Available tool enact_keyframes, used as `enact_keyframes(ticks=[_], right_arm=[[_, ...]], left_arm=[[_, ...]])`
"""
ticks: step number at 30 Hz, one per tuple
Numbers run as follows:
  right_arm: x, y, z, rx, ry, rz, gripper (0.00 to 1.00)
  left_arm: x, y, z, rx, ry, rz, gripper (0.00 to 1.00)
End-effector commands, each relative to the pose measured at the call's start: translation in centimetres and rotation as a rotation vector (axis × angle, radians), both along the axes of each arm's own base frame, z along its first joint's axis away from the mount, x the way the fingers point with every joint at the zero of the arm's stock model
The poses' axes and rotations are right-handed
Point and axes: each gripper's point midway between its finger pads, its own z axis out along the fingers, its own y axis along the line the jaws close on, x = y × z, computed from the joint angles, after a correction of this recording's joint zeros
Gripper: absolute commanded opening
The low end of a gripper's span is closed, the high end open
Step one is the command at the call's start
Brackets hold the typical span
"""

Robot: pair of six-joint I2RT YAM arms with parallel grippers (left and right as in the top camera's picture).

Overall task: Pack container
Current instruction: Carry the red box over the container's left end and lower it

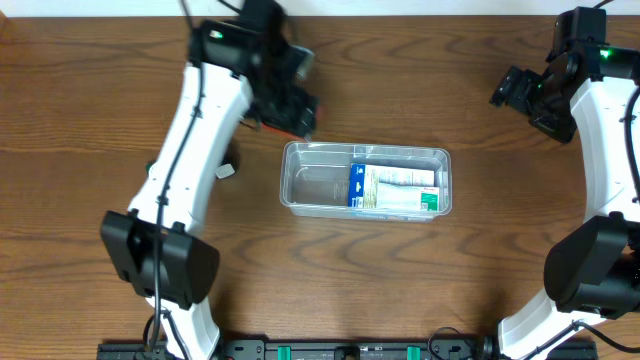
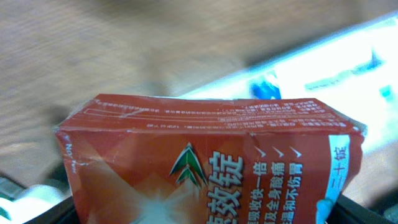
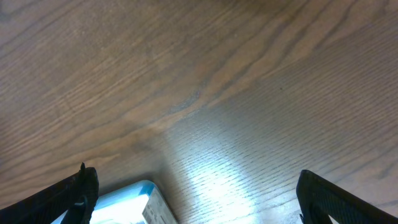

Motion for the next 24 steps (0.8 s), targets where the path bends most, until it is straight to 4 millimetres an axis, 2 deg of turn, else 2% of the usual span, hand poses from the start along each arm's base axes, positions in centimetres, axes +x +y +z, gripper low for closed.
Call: enact_keyframes(ticks=[1, 7, 11, 19, 24], right_arm=[[0.2, -0.2, 1.2, -0.008, -0.031, -0.012, 0.99], [0.2, -0.2, 1.2, -0.008, -0.031, -0.012, 0.99], [0.2, -0.2, 1.2, -0.008, -0.031, -0.012, 0.99], [0.2, -0.2, 1.2, -0.008, -0.031, -0.012, 0.99], [0.2, -0.2, 1.2, -0.008, -0.031, -0.012, 0.99]], left_arm=[[-2.3, -2.4, 0.2, -0.001, 0.044, -0.041, 0.85], [-4.9, -4.7, -1.0, 0.094, 0.086, -0.013, 0.85], [-5.7, -5.4, -1.8, 0.140, 0.095, 0.087, 0.85], [-6.3, -6.2, -6.0, 0.166, 0.133, 0.251, 0.85], [-5.8, -5.8, -8.3, 0.182, 0.122, 0.334, 0.85]])
